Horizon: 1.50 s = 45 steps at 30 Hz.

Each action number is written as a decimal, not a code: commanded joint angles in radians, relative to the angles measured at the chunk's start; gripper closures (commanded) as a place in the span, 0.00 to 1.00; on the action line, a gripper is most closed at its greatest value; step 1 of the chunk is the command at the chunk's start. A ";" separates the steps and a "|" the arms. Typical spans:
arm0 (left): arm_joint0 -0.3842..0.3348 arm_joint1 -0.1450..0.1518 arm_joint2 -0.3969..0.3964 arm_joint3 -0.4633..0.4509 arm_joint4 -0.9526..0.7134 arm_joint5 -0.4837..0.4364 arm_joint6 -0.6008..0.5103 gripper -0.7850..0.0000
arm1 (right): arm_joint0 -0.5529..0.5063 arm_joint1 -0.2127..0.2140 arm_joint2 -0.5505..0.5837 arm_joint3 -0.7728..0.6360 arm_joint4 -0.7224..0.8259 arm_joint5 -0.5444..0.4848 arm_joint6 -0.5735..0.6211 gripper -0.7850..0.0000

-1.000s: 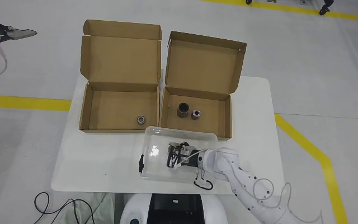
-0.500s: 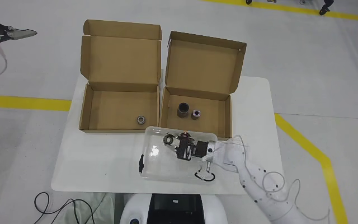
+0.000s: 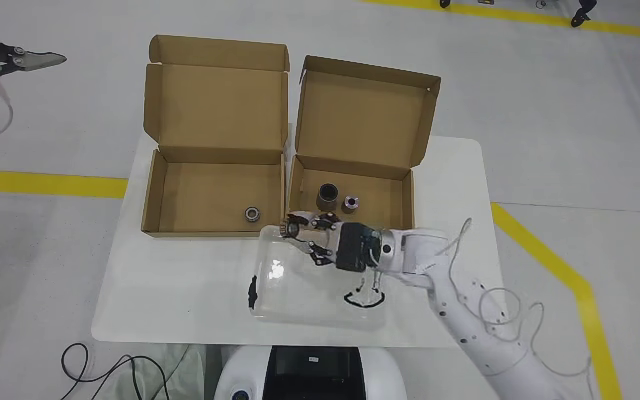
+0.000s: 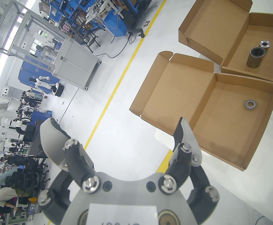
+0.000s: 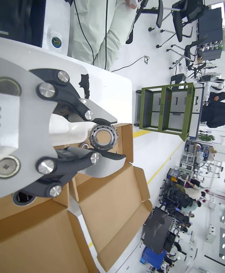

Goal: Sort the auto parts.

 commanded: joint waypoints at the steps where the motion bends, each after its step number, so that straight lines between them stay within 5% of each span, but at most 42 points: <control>1: 0.000 0.000 0.000 0.000 0.000 0.000 0.000 0.00 | 0.017 -0.003 -0.004 -0.015 0.008 0.003 -0.001 1.00; 45: 0.000 0.000 0.000 0.000 0.000 0.000 0.000 0.00 | 0.084 -0.031 -0.045 -0.104 -0.016 0.105 0.023 1.00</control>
